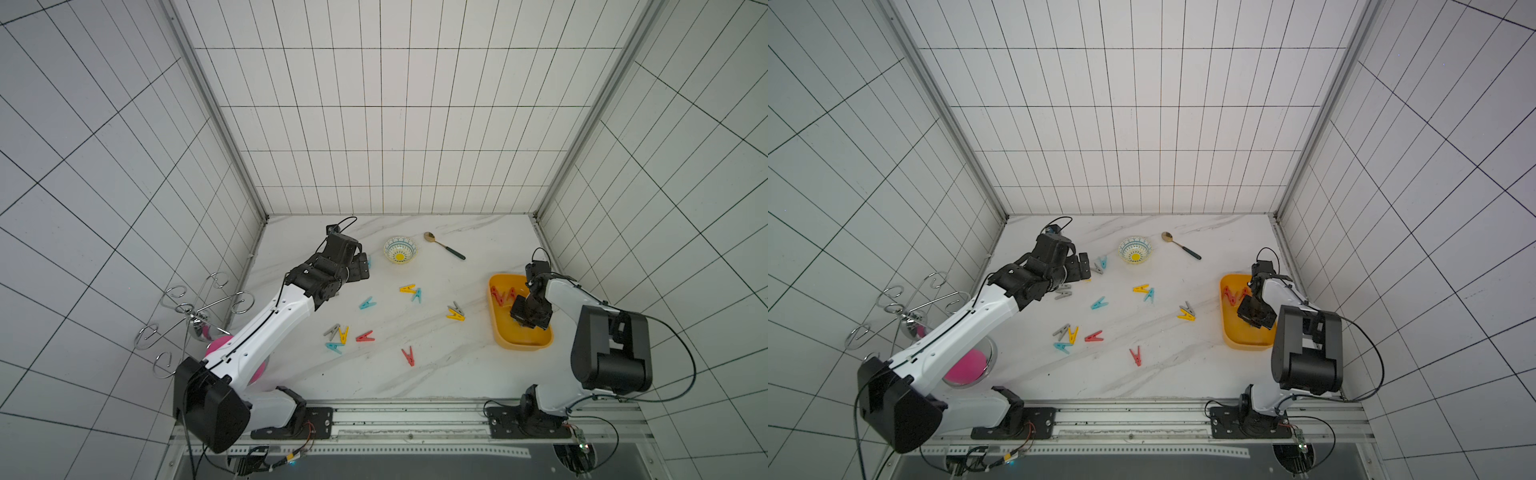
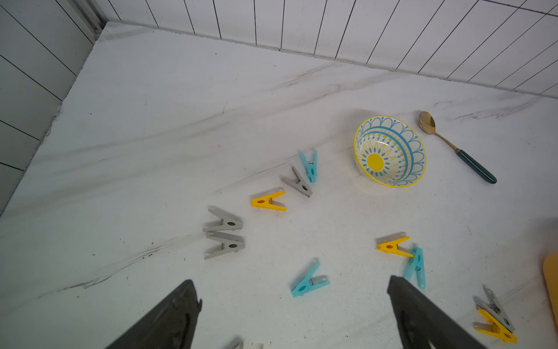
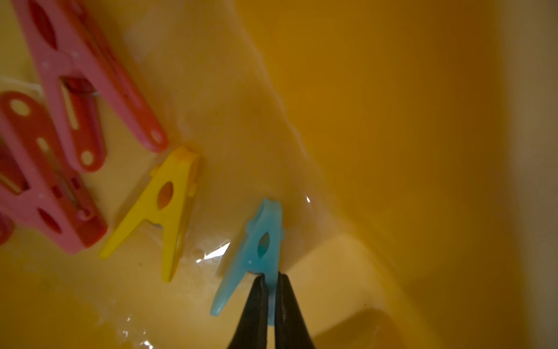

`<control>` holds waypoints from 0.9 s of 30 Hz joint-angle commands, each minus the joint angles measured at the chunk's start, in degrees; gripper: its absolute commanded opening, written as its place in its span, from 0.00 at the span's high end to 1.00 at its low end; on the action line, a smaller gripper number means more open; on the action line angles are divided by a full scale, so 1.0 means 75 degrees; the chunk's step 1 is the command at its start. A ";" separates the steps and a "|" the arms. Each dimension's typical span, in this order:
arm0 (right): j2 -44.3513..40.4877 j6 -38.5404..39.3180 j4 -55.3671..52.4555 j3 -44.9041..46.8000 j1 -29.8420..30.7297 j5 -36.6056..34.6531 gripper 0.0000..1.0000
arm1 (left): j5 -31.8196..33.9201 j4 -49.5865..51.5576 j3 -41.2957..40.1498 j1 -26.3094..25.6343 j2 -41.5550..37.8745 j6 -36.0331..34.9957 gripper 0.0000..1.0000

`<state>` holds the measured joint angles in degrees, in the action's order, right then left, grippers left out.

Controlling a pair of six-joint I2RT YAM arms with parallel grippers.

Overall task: Put the clothespins into the storage box
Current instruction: Place the clothespin in the storage box, then pick up the clothespin from the center of the board.

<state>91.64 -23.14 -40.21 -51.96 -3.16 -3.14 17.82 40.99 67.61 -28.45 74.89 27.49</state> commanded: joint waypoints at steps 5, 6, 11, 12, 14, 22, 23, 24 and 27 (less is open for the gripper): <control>0.0625 0.0108 0.0123 -0.0811 -0.0079 -0.0228 0.83 | 0.0211 0.0001 0.0251 -0.0016 0.0010 -0.0228 0.01; 0.0624 0.0108 0.0100 -0.0853 -0.0076 -0.0196 0.81 | 0.0235 0.0015 0.0236 -0.0008 0.0010 -0.0248 0.01; 0.0274 0.0079 0.0071 -0.0784 -0.0048 0.0013 0.74 | 0.0343 0.0035 0.0266 -0.0014 0.0022 -0.0314 0.01; 0.0193 0.0105 0.0026 -0.0774 -0.0036 0.0019 0.72 | 0.0342 -0.0027 0.0244 -0.0015 0.0028 -0.0296 0.01; -0.0064 0.0210 -0.0087 -0.0759 -0.0024 -0.0030 0.68 | 0.0260 -0.0238 0.0199 -0.0014 0.0104 -0.0215 0.01; -0.1032 0.0262 -0.0526 -0.1152 0.0908 0.0229 0.59 | 0.0209 0.0011 0.0324 -0.0016 0.0368 0.0095 0.01; -0.1088 0.0323 -0.0664 -0.1322 0.1250 0.0211 0.58 | 0.0233 -0.0024 0.0238 -0.0014 0.0319 0.0128 0.01; -0.1135 0.0362 -0.0749 -0.1438 0.1540 0.0181 0.58 | 0.0267 -0.0098 0.0145 -0.0012 0.0267 0.0172 0.01; -0.1258 0.0237 -0.0805 -0.1682 0.2400 0.0119 0.57 | 0.0276 -0.0354 -0.0170 -0.0010 0.0157 0.0271 0.01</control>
<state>83.94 -21.45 -43.27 -61.36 10.31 -2.33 19.42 40.18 68.01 -28.45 77.38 28.18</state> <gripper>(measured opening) 0.428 0.989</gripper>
